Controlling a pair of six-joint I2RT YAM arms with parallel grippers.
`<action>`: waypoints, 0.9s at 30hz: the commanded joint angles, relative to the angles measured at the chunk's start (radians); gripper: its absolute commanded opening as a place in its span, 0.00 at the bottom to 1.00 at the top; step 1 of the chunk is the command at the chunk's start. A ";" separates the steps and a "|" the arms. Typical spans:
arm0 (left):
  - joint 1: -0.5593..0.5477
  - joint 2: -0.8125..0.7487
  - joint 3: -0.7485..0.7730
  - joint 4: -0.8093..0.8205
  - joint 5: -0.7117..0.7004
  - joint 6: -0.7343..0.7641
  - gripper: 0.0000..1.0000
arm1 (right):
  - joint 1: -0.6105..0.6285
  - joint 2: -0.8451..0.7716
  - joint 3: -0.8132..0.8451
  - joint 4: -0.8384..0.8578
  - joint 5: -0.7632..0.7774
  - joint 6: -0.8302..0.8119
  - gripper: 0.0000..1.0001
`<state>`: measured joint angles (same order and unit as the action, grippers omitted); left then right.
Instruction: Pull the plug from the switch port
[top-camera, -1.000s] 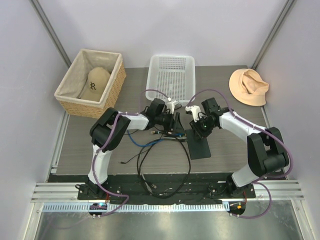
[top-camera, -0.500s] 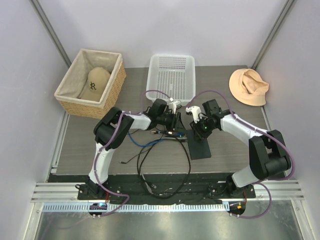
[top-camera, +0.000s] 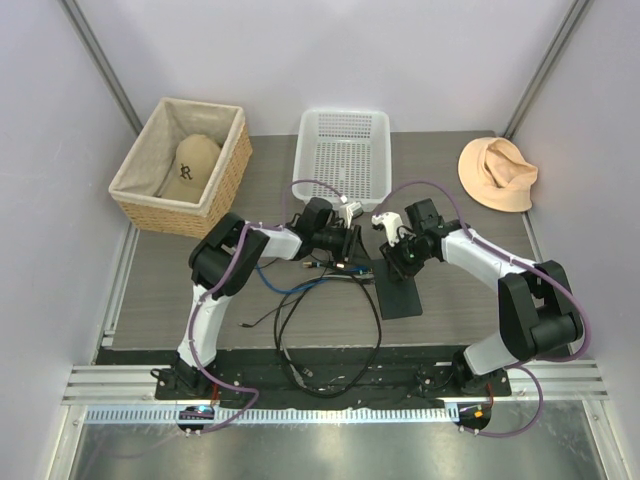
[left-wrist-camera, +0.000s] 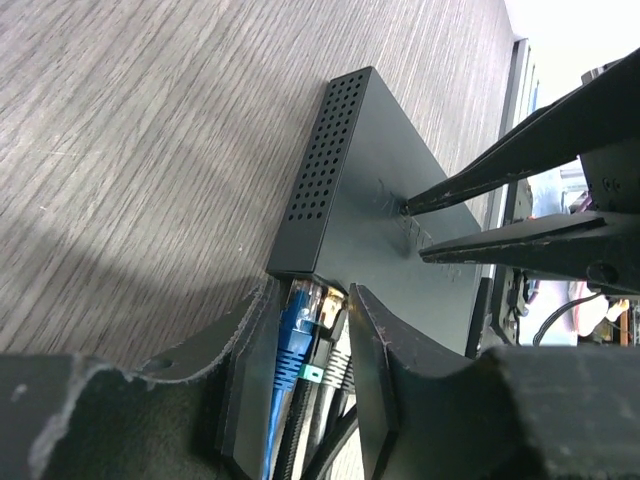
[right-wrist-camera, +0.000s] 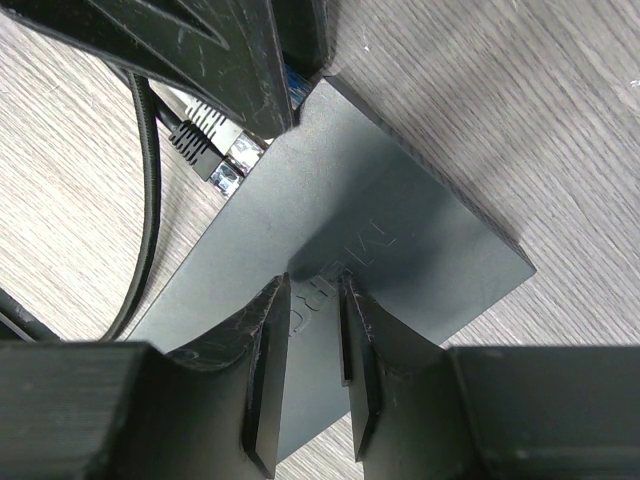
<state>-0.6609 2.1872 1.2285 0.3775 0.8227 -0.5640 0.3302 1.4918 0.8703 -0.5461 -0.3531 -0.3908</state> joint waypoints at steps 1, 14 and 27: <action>0.004 0.008 -0.030 -0.065 0.041 0.044 0.37 | 0.000 -0.005 -0.022 -0.003 0.026 -0.013 0.34; 0.003 0.036 -0.007 -0.095 0.016 0.039 0.27 | 0.000 -0.027 -0.054 0.021 0.029 0.001 0.35; -0.019 0.057 0.016 -0.112 0.007 0.053 0.03 | -0.002 -0.022 -0.050 0.037 0.037 0.006 0.36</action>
<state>-0.6544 2.2013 1.2415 0.3550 0.8326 -0.5053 0.3302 1.4677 0.8413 -0.5072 -0.3500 -0.3882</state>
